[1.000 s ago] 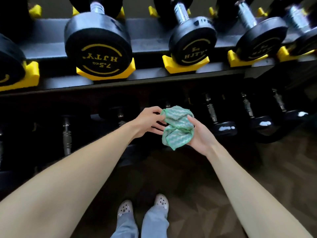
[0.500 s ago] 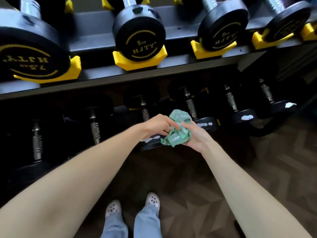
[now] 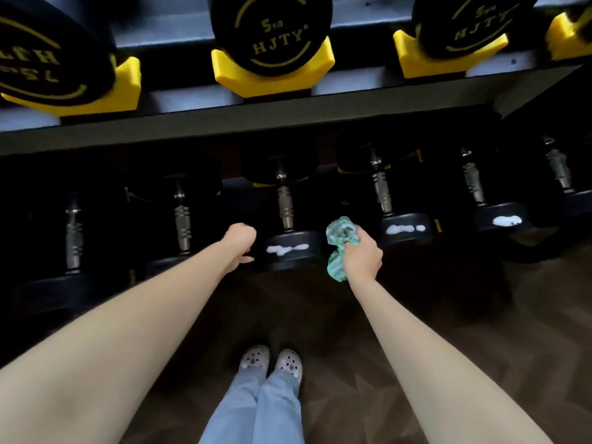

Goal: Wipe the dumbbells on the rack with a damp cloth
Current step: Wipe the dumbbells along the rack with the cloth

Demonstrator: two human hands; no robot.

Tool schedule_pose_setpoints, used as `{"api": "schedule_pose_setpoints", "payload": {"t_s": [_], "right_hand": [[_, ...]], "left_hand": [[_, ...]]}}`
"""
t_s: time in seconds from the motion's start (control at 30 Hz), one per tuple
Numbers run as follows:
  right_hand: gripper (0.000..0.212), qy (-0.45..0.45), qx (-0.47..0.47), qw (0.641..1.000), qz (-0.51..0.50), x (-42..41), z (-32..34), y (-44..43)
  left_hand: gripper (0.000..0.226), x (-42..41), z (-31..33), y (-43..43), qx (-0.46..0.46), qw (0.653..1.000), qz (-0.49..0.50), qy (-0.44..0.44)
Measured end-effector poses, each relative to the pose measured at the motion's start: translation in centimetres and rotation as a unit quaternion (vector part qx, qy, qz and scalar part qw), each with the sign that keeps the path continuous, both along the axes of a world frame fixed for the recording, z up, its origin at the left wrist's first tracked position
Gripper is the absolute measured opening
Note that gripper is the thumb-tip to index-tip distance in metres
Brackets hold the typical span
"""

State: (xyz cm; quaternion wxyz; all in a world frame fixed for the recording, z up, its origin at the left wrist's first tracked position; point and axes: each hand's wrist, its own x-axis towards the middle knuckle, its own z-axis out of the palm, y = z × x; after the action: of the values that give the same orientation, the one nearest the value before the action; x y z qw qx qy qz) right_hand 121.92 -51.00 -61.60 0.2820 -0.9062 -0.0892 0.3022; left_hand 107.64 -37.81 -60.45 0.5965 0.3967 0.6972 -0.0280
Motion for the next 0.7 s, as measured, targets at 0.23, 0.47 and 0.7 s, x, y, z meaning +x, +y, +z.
{"api": "schedule_pose_setpoints", "payload": {"t_s": [0.23,0.47,0.7], "right_hand": [[0.044,0.004,-0.022,0.997,0.075,-1.6,-2.8,1.2],[0.035,0.025,0.081,0.986,0.141,-5.6,-0.7,2.4],[0.043,-0.064,-0.049,0.868,0.490,-8.3,0.1,5.0]], "left_hand": [[0.040,-2.0,-3.6,-1.5,-0.032,0.997,0.047,-0.056],[0.041,-3.4,-2.4,-0.9,-0.059,0.992,0.043,-0.101],[0.044,-4.6,-2.0,-0.1,-0.071,0.988,0.055,-0.126]]}}
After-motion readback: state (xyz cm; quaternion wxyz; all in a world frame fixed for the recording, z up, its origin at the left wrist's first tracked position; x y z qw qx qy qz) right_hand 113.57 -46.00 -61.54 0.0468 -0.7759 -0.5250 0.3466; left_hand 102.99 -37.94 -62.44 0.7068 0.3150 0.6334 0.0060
